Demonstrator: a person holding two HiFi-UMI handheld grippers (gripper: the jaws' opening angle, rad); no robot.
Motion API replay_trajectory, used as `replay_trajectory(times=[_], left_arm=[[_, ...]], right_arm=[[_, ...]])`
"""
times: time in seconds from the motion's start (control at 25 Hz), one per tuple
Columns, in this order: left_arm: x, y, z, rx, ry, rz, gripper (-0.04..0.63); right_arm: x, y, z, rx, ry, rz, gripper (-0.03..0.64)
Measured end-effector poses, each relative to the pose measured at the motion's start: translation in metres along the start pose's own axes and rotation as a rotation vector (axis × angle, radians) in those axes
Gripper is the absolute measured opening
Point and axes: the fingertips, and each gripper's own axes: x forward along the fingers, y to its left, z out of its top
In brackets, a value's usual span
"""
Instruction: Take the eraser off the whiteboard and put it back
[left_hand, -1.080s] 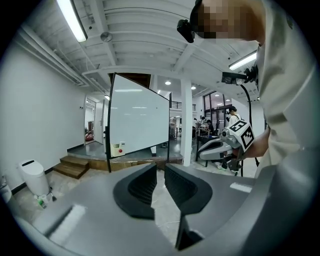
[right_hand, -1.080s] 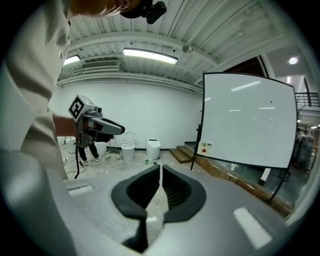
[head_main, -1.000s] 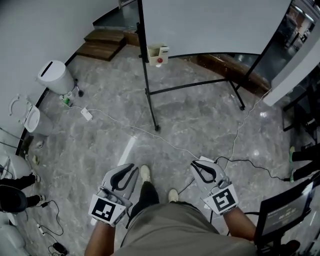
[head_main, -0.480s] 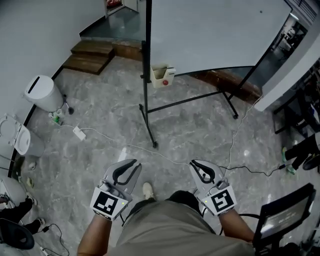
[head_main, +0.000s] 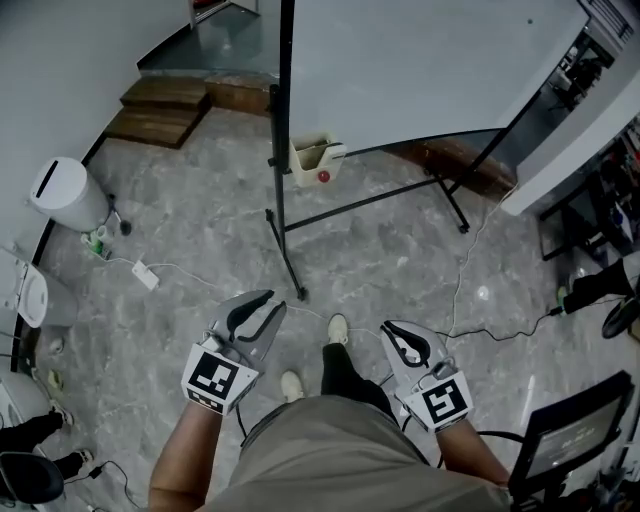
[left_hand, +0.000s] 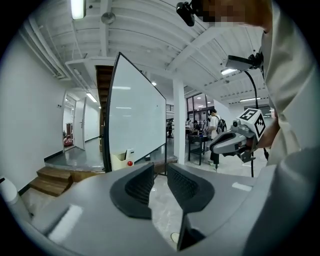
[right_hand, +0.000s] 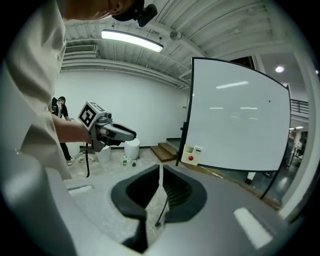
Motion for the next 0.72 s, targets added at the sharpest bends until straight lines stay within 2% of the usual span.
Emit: replay_trajectory(times=[0.16,0.44,0.72], left_arm=[[0.047,0.025,0.008,0.01,0.023,0.009,0.092],[0.139,0.065,0.026,0.061,0.065,0.034,0.113],[0.222,0.096,0.033,0.126,0.117,0.025,0.156]], right_arm=[[0.027,-0.038,0.008,0.017,-0.027,0.018,0.014],[0.064,-0.135,0.02,0.013,-0.071,0.017,0.014],[0.08,-0.204,0.012,0.021,-0.065,0.007,0.014]])
